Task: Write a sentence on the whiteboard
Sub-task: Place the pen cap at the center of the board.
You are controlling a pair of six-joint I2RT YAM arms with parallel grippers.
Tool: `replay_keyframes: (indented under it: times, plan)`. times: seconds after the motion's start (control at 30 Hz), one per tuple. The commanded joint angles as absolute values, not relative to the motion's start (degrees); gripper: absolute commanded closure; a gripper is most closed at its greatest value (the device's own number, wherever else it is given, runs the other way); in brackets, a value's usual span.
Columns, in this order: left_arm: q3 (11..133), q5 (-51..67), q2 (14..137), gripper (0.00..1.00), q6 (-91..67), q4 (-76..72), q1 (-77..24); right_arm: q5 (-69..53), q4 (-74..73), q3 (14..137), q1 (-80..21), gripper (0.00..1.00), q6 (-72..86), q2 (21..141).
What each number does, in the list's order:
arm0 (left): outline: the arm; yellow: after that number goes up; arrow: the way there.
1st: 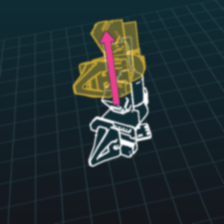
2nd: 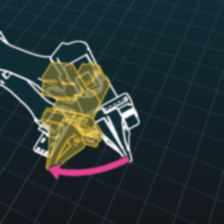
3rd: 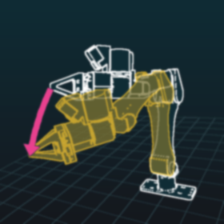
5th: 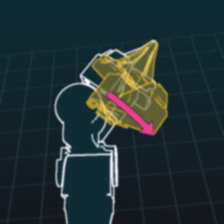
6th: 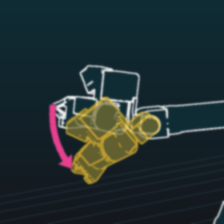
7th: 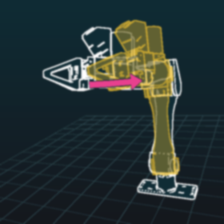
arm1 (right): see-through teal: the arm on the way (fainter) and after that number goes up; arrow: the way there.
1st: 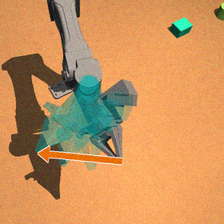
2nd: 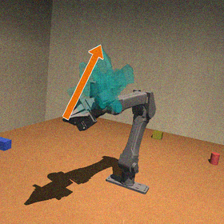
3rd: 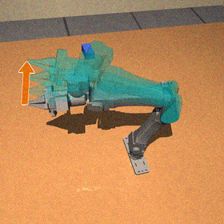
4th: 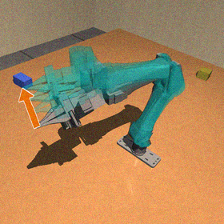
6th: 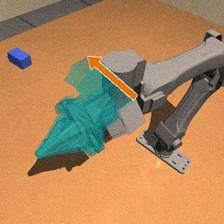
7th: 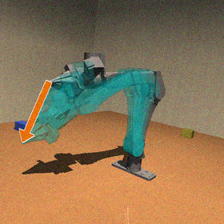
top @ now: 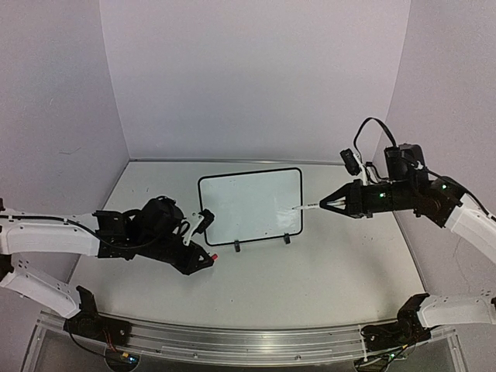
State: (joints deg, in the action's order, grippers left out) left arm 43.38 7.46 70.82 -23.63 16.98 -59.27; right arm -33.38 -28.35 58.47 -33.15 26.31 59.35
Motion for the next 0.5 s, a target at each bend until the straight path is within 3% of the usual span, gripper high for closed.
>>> replay_keyframes:
  times: [0.0,0.47]
  plan:
    - [43.7,-4.4,75.6,1.0,-29.0,14.1,-61.6,-23.2,-26.4,57.2,-33.1,1.0,29.1,57.0]
    - [44.8,-5.1,91.0,0.96,-29.4,5.8,-62.7,-20.0,-20.8,51.0,-33.2,1.0,33.5,57.2]
